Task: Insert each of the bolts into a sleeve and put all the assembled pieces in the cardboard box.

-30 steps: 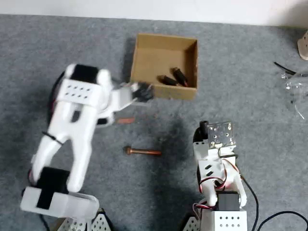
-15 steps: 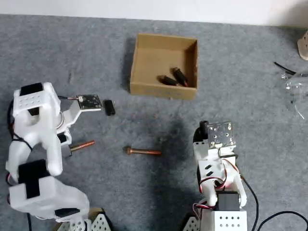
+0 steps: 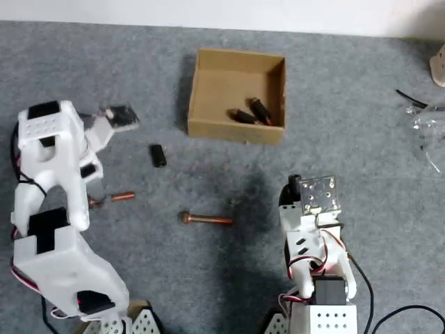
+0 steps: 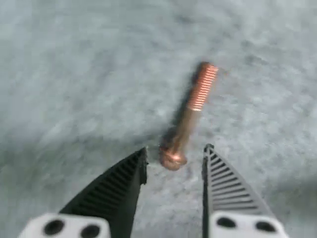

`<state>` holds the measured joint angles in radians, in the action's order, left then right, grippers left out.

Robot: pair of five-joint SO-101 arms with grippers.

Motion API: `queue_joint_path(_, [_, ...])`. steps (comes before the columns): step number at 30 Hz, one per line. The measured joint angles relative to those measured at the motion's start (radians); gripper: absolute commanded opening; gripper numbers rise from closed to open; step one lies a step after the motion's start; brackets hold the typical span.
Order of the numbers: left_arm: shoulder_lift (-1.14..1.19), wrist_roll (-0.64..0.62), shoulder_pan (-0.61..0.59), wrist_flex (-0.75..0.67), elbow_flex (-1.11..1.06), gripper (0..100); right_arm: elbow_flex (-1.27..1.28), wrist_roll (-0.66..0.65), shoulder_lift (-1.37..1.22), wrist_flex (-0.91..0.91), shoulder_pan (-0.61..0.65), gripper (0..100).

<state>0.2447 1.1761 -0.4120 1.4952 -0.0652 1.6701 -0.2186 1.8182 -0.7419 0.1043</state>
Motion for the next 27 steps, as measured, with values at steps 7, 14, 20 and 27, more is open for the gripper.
queue_joint_path(7, [0.0,-0.752,0.008,0.044,0.031,17,0.0,0.0,0.0,0.0,0.0,0.4])
queue_joint_path(14, [0.025,-1.594,0.017,0.123,0.031,17,0.0,0.0,0.0,0.0,0.0,0.4])
queue_joint_path(20, [0.074,-1.887,0.028,0.189,0.031,17,0.0,0.0,0.0,0.0,0.0,0.4])
queue_joint_path(27, [0.153,-2.096,0.044,0.207,0.054,17,0.0,0.0,0.0,0.0,0.0,0.4])
